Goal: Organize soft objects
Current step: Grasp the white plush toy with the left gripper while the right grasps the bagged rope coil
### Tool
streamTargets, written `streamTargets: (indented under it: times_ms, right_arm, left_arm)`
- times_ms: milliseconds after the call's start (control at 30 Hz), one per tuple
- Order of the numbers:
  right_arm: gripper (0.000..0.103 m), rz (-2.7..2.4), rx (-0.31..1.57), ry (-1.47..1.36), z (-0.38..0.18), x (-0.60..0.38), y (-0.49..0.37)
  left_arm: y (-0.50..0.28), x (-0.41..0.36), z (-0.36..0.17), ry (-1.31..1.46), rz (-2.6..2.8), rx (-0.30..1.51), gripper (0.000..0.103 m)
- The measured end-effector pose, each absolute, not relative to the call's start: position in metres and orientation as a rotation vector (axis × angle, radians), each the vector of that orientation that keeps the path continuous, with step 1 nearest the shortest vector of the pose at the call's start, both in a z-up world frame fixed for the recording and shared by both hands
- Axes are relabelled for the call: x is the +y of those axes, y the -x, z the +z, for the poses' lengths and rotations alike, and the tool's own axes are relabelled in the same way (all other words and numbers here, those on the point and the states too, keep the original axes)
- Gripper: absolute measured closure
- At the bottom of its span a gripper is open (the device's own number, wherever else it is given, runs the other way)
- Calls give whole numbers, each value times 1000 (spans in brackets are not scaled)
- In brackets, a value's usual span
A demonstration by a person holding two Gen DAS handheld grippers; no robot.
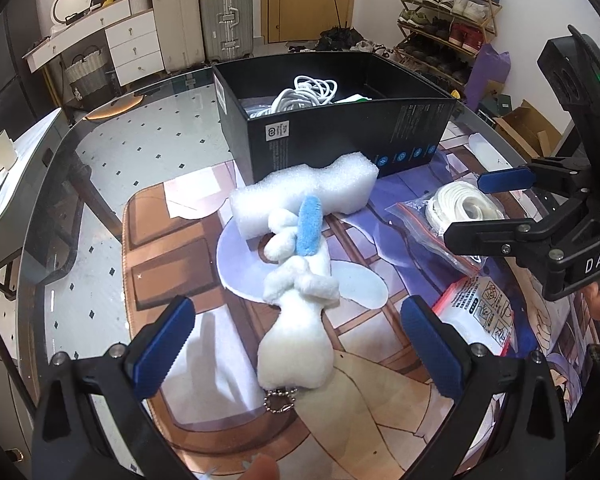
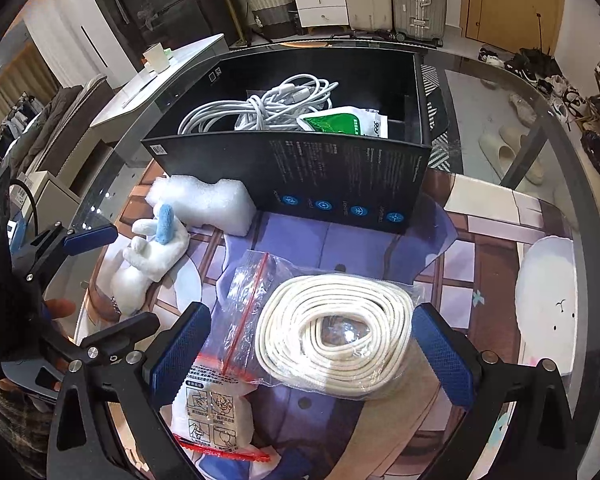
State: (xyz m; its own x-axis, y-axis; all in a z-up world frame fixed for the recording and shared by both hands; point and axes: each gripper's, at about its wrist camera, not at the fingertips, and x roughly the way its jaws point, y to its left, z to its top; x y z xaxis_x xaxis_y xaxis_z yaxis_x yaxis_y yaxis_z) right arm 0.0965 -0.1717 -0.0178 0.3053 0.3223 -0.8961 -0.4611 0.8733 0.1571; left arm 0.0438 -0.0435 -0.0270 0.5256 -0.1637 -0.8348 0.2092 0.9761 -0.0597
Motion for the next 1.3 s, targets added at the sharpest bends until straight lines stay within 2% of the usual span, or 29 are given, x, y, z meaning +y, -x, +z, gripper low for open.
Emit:
streamTargets:
  times_ms: [967, 1167, 1233, 1300]
  right_arm:
    - [2, 457, 1174, 196, -40, -176, -100]
    - [20, 428, 1145, 238, -39, -178, -95]
    - [27, 434, 1141, 243, -36, -179, -95]
    - [31, 442, 1140, 246, -35, -178, -94]
  left_arm:
    - [-53, -49, -44, -95, -202, 1062, 0]
    - [-52, -51, -44, -90, -193, 1049, 2]
    - [-50, -50, -43, -91, -197, 1044, 8]
    - [-49, -48, -40, -87, -190, 1042, 22]
